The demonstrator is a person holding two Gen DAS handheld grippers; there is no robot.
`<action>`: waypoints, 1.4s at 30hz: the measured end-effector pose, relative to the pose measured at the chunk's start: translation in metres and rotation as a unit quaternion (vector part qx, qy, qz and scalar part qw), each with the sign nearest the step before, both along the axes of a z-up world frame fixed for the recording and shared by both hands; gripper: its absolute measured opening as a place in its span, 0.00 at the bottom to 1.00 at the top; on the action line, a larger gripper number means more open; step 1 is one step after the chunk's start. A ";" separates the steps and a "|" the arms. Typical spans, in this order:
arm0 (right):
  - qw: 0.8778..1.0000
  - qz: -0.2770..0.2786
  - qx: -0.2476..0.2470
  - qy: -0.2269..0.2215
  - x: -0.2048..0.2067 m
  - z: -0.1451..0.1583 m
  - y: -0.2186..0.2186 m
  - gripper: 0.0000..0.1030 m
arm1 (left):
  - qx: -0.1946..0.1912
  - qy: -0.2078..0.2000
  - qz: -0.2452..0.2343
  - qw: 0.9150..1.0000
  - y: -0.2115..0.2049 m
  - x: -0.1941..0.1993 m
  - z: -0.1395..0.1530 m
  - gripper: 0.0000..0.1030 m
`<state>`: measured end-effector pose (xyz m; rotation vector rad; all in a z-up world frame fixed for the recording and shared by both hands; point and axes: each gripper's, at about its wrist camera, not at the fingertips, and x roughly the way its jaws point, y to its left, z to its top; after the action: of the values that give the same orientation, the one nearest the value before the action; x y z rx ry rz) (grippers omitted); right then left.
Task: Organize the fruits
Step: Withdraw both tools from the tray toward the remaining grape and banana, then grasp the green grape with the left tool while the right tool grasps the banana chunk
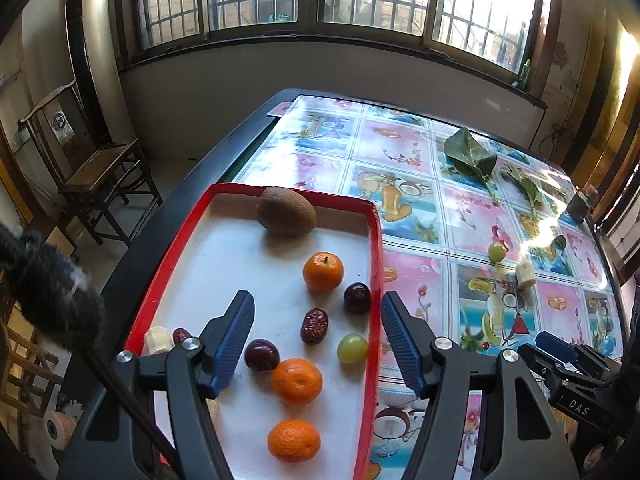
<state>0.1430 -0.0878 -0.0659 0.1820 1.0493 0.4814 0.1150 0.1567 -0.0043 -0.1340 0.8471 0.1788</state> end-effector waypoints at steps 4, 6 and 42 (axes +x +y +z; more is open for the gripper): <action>1.000 -0.019 0.004 0.001 0.001 -0.002 -0.020 0.55 | -0.009 0.004 -0.017 1.000 -0.015 0.005 -0.001 0.64; 1.000 -0.026 0.005 0.002 0.004 -0.003 -0.027 0.55 | -0.015 0.007 -0.027 0.999 -0.024 0.008 -0.002 0.64; 0.993 -0.111 0.031 0.001 0.046 -0.006 -0.090 0.28 | -0.079 0.072 -0.111 0.988 -0.164 0.147 -0.064 0.67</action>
<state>0.1894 -0.1778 -0.0715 0.3499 1.0034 0.3128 0.2619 -0.0074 -0.0680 -0.1749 1.0137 -0.0882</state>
